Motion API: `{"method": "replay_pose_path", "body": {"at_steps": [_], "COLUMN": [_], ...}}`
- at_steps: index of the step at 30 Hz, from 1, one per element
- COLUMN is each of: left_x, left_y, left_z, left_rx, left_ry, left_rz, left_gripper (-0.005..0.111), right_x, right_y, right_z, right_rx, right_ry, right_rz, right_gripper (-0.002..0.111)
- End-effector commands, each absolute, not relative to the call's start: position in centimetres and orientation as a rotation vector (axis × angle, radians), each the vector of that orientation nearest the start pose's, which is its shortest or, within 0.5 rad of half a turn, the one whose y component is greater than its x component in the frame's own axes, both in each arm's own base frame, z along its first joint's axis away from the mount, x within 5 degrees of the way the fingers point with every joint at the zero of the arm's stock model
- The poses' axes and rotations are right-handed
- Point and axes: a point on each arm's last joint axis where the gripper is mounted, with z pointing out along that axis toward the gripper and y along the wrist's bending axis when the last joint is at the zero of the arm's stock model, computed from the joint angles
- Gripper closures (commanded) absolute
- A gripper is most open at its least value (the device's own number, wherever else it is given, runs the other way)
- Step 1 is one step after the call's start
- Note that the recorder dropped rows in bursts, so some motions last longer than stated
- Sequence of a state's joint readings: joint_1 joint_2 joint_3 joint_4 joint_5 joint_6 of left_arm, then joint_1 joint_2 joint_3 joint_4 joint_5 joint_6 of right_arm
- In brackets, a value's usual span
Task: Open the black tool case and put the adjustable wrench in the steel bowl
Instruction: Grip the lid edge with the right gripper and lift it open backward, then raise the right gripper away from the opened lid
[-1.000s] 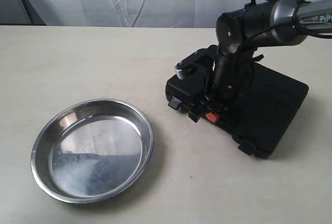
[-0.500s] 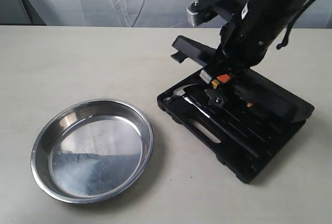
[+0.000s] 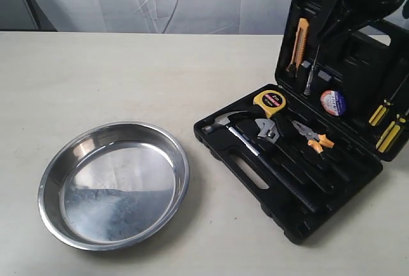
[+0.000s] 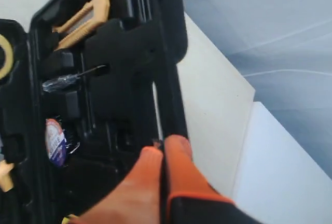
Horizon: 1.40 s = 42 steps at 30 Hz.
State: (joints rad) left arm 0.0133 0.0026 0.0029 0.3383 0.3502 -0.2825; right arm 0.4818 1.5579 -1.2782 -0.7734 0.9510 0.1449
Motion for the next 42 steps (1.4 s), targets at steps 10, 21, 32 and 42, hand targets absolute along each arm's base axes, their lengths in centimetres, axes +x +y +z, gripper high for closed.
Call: {"method": "replay_pose_path", "body": {"at_steps": [10,21,32,42], "left_x": [5.3,5.3,5.3,5.3], "left_y": [1.1,1.1,1.1,1.1], "left_z": [18.4,18.4,18.4,18.4], "left_rx": [-0.062,-0.062,-0.062,-0.063], "left_ry": [1.805,1.805,1.805,1.807], "left_rz": [0.138,0.138,0.138,0.138], "left_gripper": [0.107,0.107,0.107,0.107], "right_x": [32.9,30.9,23.1,31.4], "right_y": [13.5,18.5,10.4,12.1], "right_z": [28.5,20.7,20.9,21.5], "right_rx": [-0.609,-1.113,-0.637,-0.735], "right_ry": [2.409,2.717,2.868,2.749], "right_rz": [-0.301,0.39,-0.125,0.48], "right_gripper": [0.109,0.109,0.109,0.109]}}
